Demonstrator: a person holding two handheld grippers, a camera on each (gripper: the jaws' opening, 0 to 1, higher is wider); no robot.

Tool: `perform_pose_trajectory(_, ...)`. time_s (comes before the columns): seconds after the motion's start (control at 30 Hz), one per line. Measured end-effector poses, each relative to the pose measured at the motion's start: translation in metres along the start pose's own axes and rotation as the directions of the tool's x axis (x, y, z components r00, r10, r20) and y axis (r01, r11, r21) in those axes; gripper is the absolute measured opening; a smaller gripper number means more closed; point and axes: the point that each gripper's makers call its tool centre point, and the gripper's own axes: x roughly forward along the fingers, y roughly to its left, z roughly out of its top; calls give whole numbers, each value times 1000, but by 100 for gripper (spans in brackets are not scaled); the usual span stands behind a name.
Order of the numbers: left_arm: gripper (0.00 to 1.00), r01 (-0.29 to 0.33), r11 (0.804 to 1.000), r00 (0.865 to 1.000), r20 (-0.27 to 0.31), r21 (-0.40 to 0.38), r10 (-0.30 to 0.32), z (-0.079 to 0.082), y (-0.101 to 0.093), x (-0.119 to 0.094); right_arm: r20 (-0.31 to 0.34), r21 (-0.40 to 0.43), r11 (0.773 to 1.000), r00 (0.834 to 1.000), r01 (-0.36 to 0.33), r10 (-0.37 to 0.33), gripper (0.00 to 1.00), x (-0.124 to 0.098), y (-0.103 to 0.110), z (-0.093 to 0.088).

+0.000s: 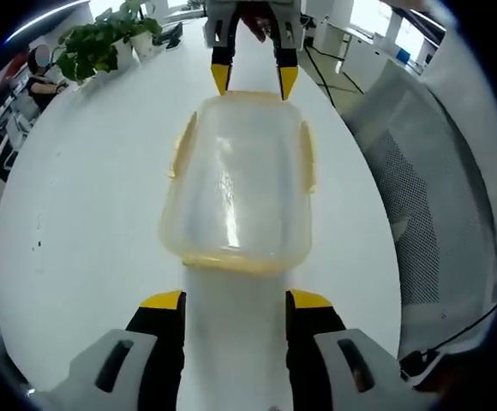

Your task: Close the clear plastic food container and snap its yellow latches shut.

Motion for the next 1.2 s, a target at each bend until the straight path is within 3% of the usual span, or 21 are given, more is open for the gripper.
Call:
perform_pose_trajectory(0.17, 47, -23, 997, 998, 61, -79, 28, 4, -2, -6, 64, 110, 993, 997, 34, -41, 47, -9, -2, 2)
perform_pose_trajectory(0.3, 47, -22, 982, 993, 110, -190, 44, 8, -5, -10, 125, 236, 972, 991, 19, -50, 46, -18, 2, 5)
perform_pose_trajectory(0.47, 48, -18, 954, 983, 167, -299, 71, 14, -5, -13, 170, 364, 931, 982, 11, -78, 41, -24, 4, 10)
perform_pose_trajectory(0.53, 48, -26, 928, 979, 178, -370, 99, 16, -3, -13, 165, 402, 915, 979, 44, -120, 38, -25, 0, 10)
perform_pose_trajectory(0.6, 49, -29, 930, 980, 173, -366, 98, 16, -4, -13, 177, 502, 864, 974, 34, -141, 38, -24, -1, 13)
perform_pose_trajectory(0.7, 50, -42, 907, 975, 181, -419, 128, 20, -4, -13, 172, 561, 827, 971, 41, -165, 38, -21, -3, 14)
perform_pose_trajectory(0.73, 51, -44, 896, 973, 185, -443, 139, 21, -3, -12, 169, 574, 818, 969, 50, -178, 38, -21, -5, 14)
perform_pose_trajectory(0.83, 53, -31, 847, 963, 212, -530, 168, 25, -1, -12, 170, 648, 759, 959, 65, -227, 38, -21, -12, 15)
perform_pose_trajectory(0.9, 53, -17, 835, 961, 221, -550, 165, 27, -2, -12, 180, 683, 729, 955, 51, -235, 38, -21, -12, 18)
perform_pose_trajectory(0.93, 53, -4, 827, 955, 243, -561, 170, 32, -3, -13, 185, 713, 700, 953, 37, -239, 38, -20, -12, 20)
perform_pose_trajectory(1.1, 54, 31, 775, 946, 269, -631, 181, 42, -5, -13, 167, 770, 637, 951, 40, -261, 38, -14, -14, 19)
perform_pose_trajectory(1.17, 55, 22, 745, 945, 256, -667, 202, 42, 0, -12, 176, 798, 602, 947, 23, -269, 38, -14, -13, 21)
perform_pose_trajectory(1.2, 55, 22, 712, 944, 250, -701, 218, 42, 2, -12, 183, 820, 572, 941, 14, -285, 38, -14, -15, 23)
